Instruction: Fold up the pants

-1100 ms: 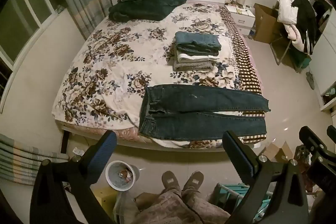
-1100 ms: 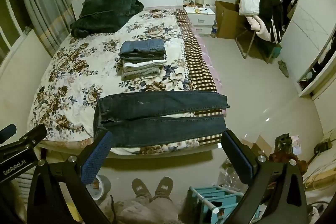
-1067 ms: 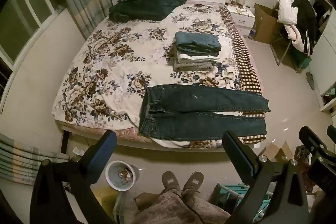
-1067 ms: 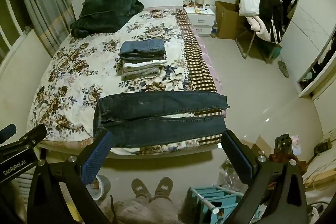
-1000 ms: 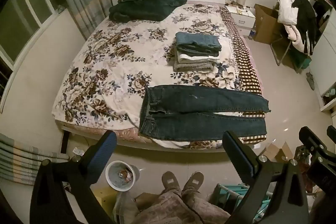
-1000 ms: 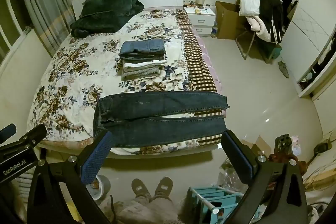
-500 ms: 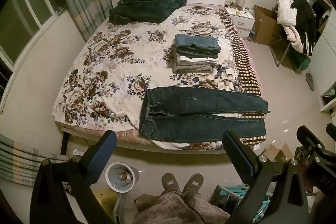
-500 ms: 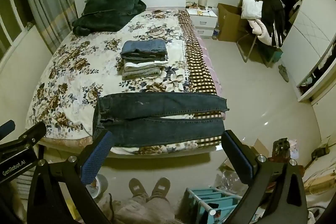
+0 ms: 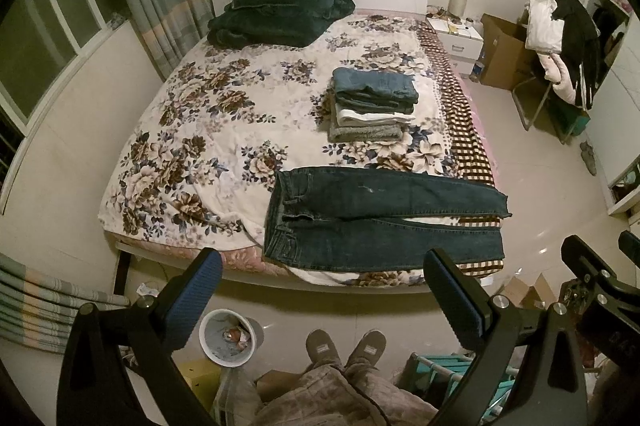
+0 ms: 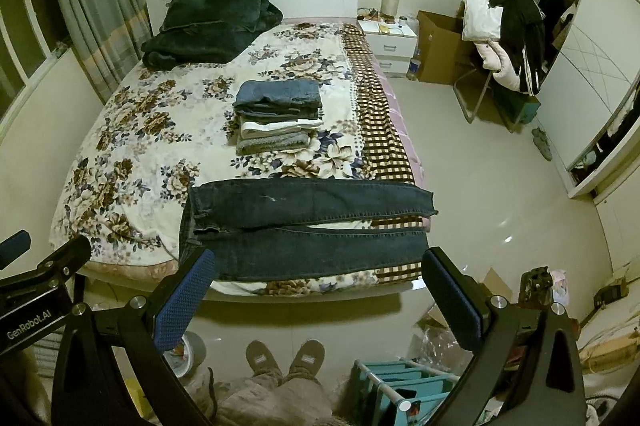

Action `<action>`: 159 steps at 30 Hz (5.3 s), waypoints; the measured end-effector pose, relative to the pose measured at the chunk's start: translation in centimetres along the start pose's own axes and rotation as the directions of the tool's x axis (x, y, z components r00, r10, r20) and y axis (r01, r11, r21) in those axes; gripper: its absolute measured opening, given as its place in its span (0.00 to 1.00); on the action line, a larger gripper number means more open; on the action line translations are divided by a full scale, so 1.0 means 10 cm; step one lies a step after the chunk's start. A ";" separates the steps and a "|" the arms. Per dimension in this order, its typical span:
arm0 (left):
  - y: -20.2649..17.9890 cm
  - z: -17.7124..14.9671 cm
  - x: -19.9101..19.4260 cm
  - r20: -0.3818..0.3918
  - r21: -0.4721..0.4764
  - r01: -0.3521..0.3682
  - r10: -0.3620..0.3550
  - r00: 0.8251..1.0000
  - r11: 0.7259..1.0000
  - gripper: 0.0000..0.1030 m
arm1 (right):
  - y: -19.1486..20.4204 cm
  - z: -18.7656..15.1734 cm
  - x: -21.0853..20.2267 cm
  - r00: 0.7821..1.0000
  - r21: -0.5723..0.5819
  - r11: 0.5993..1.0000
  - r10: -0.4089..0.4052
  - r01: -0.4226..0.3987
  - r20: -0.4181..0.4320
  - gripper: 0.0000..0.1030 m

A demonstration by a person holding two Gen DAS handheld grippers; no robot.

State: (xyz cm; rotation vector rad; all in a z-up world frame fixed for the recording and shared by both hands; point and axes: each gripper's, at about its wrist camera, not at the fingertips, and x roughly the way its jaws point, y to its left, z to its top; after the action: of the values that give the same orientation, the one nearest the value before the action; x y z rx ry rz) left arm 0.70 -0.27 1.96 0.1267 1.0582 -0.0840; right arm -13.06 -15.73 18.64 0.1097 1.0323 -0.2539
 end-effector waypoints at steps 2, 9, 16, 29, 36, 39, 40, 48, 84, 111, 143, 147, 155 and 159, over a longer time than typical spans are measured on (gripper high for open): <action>-0.06 0.03 -0.02 0.003 -0.001 -0.001 0.001 1.000 1.000 1.00 | 0.00 0.00 -0.01 1.000 -0.001 1.000 0.000 0.000 0.001 1.00; -0.06 0.05 -0.04 0.007 -0.002 0.000 0.000 1.000 1.000 1.00 | 0.01 0.00 -0.02 1.000 -0.003 1.000 0.002 -0.002 0.004 1.00; -0.06 0.05 -0.05 0.008 -0.003 0.002 -0.002 1.000 1.000 1.00 | -0.02 -0.03 -0.04 1.000 -0.008 1.000 0.002 -0.002 0.010 1.00; -0.10 0.04 -0.09 0.016 -0.005 0.006 -0.006 1.000 1.000 1.00 | 0.04 0.12 -0.11 1.000 -0.012 1.000 0.000 0.000 0.015 1.00; -0.10 0.04 -0.10 0.017 -0.006 0.009 -0.008 1.000 1.000 1.00 | 0.04 0.11 -0.12 1.000 -0.013 1.000 0.000 0.000 0.017 1.00; -0.10 0.05 -0.12 0.020 -0.004 0.005 -0.005 1.000 1.000 1.00 | 0.05 0.09 -0.11 1.000 -0.015 1.000 -0.001 0.001 0.019 1.00; -0.09 0.02 -0.09 0.020 -0.007 0.008 -0.008 1.000 1.000 1.00 | 0.05 0.09 -0.11 1.000 -0.015 1.000 -0.001 0.002 0.019 1.00; -0.07 0.04 -0.11 0.015 -0.008 0.013 -0.013 1.000 1.000 1.00 | 0.06 0.09 -0.13 1.000 -0.013 1.000 0.002 -0.002 0.018 1.00; -0.71 1.37 3.87 -0.199 0.067 -0.095 0.107 0.974 0.993 1.00 | -0.21 1.03 4.56 0.987 -0.043 0.997 -0.071 0.065 -0.141 1.00; -1.75 1.07 7.09 -0.483 0.551 0.312 -0.009 0.876 0.774 0.12 | -0.06 0.67 9.05 0.865 -0.399 0.889 -0.004 -0.227 -0.501 0.46; -1.18 -0.97 5.12 -0.424 0.056 0.195 -0.153 0.893 0.979 0.04 | -0.43 -1.18 6.82 0.911 -0.428 0.873 0.043 -0.234 -0.410 0.10; -1.22 -1.17 5.22 -0.453 0.051 0.136 -0.098 0.886 0.989 0.09 | -0.43 -1.51 6.96 0.891 -0.445 0.862 0.014 -0.240 -0.453 0.16; -1.25 -1.09 5.06 -0.448 0.009 0.069 -0.058 0.892 0.998 0.38 | -0.68 -1.55 6.92 0.855 -0.298 0.922 0.063 -0.247 -0.515 0.85; -1.33 -0.95 4.88 -0.403 0.007 0.040 -0.034 0.914 0.999 0.54 | -0.96 -1.46 6.76 0.866 -0.196 0.961 0.073 -0.193 -0.495 0.87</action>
State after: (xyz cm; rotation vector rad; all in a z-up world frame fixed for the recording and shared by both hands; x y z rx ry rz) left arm 14.57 -12.44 -46.10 0.1417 1.4747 -0.1028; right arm 5.15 -32.54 -46.63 0.0239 1.5433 0.0357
